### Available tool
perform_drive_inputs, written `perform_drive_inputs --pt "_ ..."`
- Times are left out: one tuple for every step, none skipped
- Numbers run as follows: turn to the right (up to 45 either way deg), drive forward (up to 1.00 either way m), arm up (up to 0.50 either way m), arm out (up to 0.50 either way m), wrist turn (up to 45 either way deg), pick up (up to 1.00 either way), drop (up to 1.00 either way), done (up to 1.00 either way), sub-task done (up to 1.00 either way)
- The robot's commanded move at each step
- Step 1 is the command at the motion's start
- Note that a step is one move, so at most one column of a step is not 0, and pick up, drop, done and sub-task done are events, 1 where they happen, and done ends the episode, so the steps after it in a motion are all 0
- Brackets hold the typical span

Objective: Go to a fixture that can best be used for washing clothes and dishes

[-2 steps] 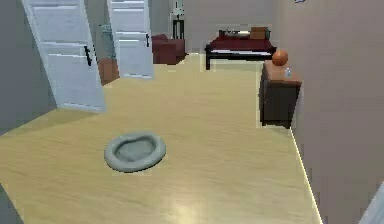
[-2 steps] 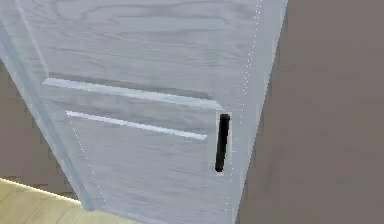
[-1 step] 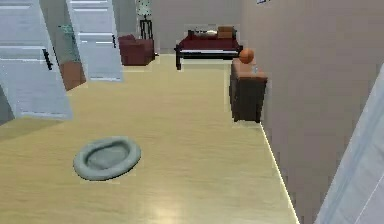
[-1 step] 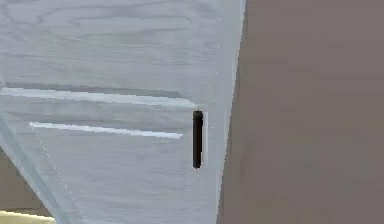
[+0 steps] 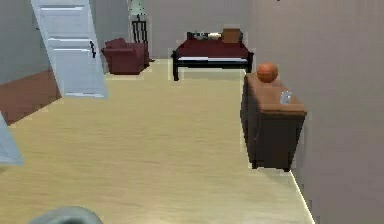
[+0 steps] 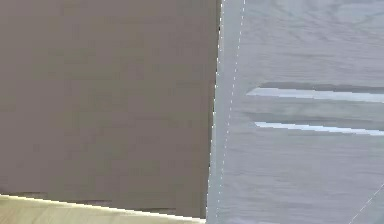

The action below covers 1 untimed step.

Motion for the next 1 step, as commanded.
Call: perform_drive_inputs --pt "3.0 0.0 0.0 0.0 0.0 0.0 0.0 0.0 0.0"
